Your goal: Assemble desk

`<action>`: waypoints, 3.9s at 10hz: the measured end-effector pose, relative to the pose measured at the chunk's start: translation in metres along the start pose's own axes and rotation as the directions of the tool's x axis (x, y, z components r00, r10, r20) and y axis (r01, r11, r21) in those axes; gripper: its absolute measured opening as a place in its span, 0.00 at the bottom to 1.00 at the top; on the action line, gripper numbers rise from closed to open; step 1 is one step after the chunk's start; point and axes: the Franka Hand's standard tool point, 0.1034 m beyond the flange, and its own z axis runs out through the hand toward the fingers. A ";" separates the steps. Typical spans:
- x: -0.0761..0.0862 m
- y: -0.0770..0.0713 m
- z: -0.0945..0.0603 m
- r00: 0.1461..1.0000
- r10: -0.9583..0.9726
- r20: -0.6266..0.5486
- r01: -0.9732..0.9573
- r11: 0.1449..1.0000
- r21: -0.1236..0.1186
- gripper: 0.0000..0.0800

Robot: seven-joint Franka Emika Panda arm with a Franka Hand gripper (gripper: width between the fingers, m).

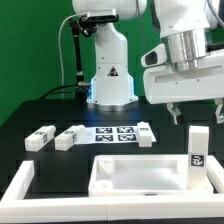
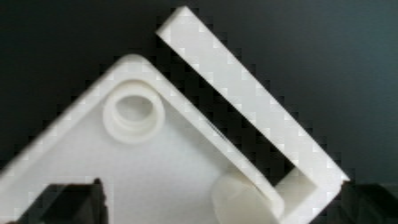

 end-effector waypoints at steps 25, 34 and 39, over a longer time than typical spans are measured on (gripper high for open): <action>-0.054 0.141 0.033 0.568 -0.434 0.699 0.684 0.721 -0.108 0.81; -0.071 0.164 0.036 0.451 -0.245 0.858 0.656 0.743 -0.133 0.81; -0.102 0.191 0.050 0.421 -0.164 0.892 0.640 0.751 -0.164 0.81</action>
Offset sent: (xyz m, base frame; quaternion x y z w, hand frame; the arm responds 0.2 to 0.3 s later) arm -0.0521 -0.0141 -0.0265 -0.0074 -0.1212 -0.1312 0.9839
